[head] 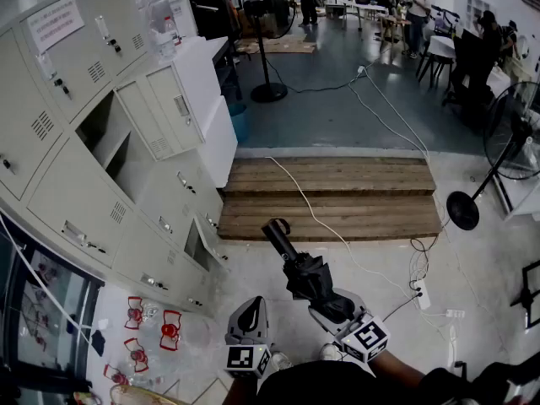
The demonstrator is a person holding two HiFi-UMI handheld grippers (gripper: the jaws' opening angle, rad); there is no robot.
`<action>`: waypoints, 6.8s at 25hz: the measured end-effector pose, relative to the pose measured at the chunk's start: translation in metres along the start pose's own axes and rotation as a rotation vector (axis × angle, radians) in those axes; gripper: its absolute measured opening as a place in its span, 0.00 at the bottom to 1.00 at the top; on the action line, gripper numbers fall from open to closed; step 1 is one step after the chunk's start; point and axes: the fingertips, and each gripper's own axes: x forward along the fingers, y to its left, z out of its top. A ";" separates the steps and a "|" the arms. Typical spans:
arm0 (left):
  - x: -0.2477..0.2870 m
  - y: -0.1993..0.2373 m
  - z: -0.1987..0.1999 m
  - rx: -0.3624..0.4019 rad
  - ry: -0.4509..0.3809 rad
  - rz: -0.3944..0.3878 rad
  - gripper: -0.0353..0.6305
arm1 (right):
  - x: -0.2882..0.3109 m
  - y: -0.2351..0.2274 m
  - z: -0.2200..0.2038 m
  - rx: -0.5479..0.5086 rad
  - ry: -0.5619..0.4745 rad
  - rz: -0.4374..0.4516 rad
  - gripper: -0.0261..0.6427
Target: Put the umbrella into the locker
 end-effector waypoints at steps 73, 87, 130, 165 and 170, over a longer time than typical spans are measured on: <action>0.171 0.358 0.085 0.058 -0.078 0.406 0.05 | 0.441 -0.094 0.120 -0.148 -0.096 0.323 0.38; 0.182 0.459 0.089 0.028 -0.086 0.482 0.05 | 0.568 -0.061 0.106 -0.188 0.014 0.442 0.38; 0.169 0.568 0.121 0.144 -0.113 0.612 0.05 | 0.866 0.117 0.299 -0.514 0.135 0.612 0.39; 0.186 0.562 0.123 0.076 -0.116 0.621 0.05 | 0.734 0.059 0.281 -0.392 -0.200 0.660 0.47; 0.196 0.555 0.128 0.079 -0.126 0.601 0.05 | 0.704 0.045 0.237 -0.325 -0.123 0.708 0.25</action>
